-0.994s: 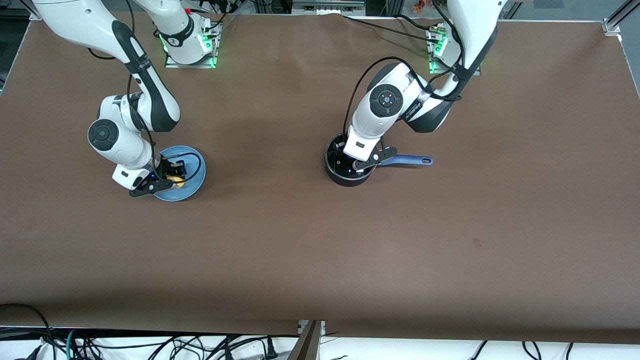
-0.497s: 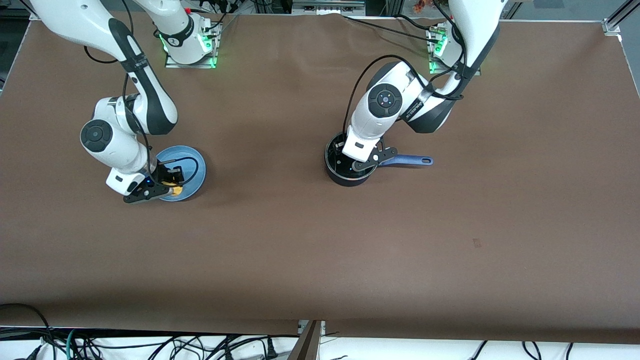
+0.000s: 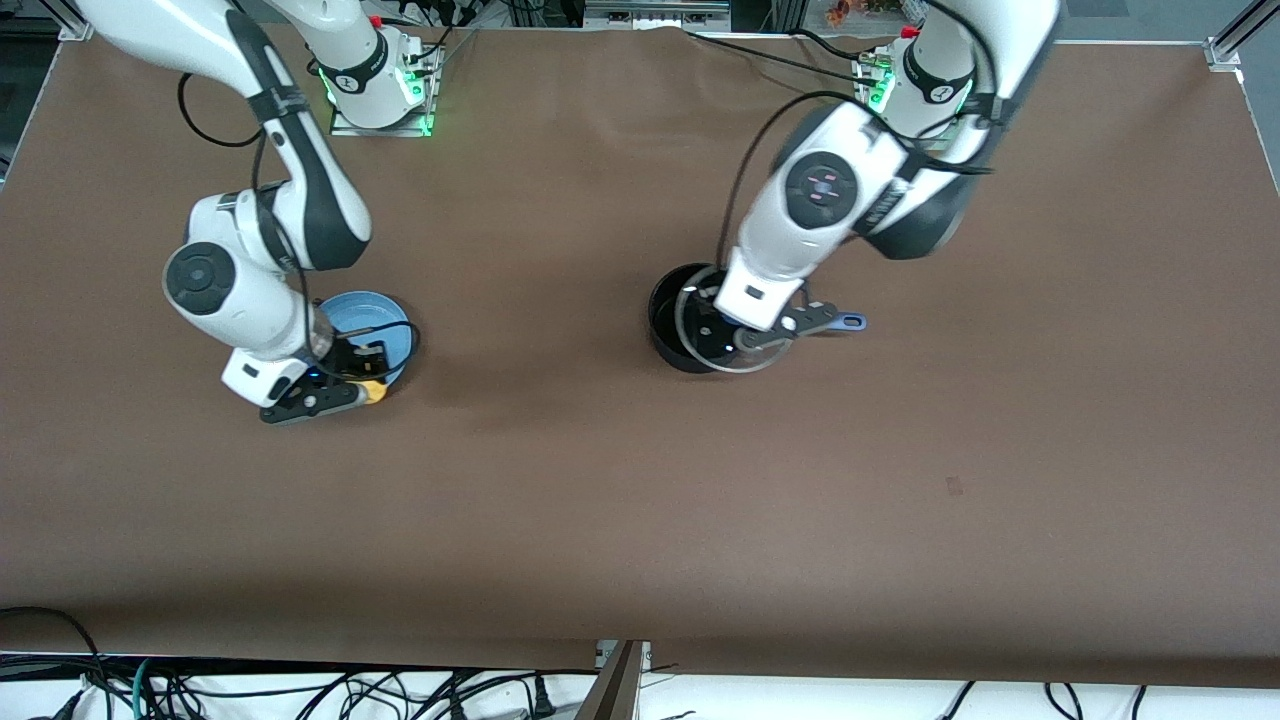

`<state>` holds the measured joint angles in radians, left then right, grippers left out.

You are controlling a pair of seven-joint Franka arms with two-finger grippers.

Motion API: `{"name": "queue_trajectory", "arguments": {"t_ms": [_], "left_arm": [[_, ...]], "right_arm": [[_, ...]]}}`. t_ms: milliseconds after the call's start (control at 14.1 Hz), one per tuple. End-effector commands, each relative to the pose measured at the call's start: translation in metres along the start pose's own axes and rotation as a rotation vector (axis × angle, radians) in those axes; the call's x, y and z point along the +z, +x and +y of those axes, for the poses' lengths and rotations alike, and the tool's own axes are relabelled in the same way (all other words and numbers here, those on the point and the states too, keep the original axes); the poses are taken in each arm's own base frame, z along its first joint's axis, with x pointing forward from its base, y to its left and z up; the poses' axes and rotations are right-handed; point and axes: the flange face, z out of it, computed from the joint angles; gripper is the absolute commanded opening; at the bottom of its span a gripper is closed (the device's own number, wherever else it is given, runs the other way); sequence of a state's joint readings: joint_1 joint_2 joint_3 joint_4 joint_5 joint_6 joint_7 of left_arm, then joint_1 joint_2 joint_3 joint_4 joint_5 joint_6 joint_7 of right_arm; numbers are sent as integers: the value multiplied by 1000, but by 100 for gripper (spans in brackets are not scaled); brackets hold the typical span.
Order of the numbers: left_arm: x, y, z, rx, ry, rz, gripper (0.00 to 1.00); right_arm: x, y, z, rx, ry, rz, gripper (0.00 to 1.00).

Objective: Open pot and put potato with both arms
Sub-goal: 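Grasp the potato with the right gripper while the left gripper lifts the lid, then carry the potato over the pot while the left gripper sets the lid down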

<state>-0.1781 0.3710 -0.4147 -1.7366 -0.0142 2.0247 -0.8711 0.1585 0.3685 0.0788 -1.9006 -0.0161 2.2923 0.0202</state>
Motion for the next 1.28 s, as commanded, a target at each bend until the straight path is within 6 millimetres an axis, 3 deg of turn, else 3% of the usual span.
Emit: {"name": "queue_trajectory", "arguments": {"t_ms": [0, 213, 355, 497, 568, 781, 923, 1207], "left_arm": [[-44, 35, -61, 135, 37, 12, 0], [-78, 70, -136, 265, 62, -13, 0], [-90, 99, -194, 349, 57, -30, 0], [-87, 126, -248, 403, 40, -44, 0], [-81, 136, -264, 408, 33, -51, 0], [-60, 157, -271, 425, 73, -21, 0], [-40, 170, -267, 426, 52, -3, 0], [35, 204, -265, 459, 47, 45, 0]], "right_arm": [[-17, 22, -66, 129, 12, -20, 34], [-26, 41, -144, 260, 91, -10, 34], [-17, 46, -202, 347, 128, -19, 34], [-15, 50, -258, 415, 149, -1, 34], [-13, 51, -280, 438, 158, 5, 34], [-10, 46, -343, 461, 198, 28, 34], [-6, 36, -375, 487, 226, 45, 34], [24, 14, -412, 456, 212, 21, 34]]}}
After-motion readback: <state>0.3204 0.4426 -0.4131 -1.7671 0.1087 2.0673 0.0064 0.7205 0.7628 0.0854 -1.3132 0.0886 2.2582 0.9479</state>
